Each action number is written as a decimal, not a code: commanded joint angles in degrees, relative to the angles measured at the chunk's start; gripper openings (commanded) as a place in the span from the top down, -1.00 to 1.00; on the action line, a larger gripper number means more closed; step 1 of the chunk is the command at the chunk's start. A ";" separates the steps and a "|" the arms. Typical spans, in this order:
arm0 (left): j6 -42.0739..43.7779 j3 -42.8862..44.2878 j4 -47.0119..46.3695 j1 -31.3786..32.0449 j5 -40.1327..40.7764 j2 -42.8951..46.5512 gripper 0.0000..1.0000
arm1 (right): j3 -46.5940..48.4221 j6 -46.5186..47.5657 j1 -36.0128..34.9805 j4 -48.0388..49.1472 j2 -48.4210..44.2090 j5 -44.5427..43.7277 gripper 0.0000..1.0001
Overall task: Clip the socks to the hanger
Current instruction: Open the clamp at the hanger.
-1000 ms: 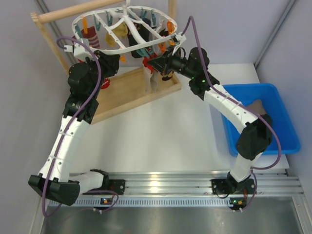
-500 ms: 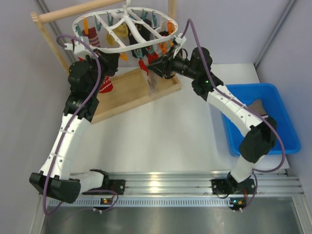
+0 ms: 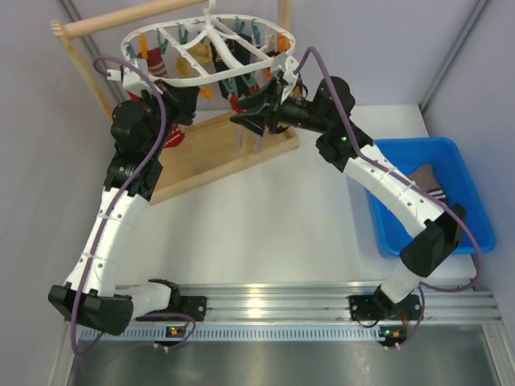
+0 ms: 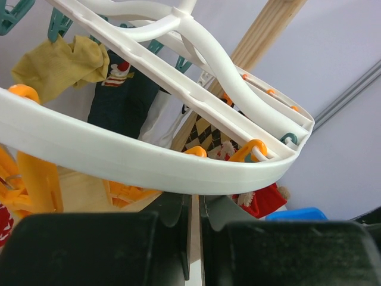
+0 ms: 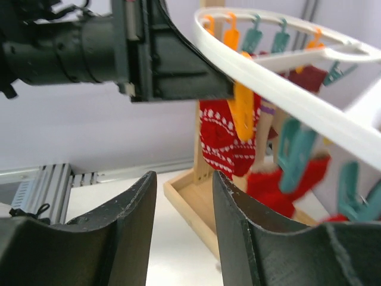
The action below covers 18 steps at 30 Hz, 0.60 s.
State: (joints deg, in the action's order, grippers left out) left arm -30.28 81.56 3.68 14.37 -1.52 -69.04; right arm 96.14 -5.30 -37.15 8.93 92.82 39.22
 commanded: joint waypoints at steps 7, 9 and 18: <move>0.75 1.68 -2.54 0.04 -4.63 0.39 1.00 | 9.85 2.84 -4.86 6.97 9.65 -4.31 0.10; 0.93 1.67 -2.63 0.04 -4.98 0.57 1.00 | 10.30 3.45 -4.87 7.77 10.63 -5.47 0.09; 2.59 0.71 -3.07 0.04 -7.97 1.45 1.00 | 11.79 4.86 -5.04 10.14 13.71 -9.34 -0.05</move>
State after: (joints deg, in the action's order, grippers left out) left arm -29.41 81.56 3.42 14.26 -5.34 -69.01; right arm 104.01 -1.56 -41.52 14.04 107.07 31.48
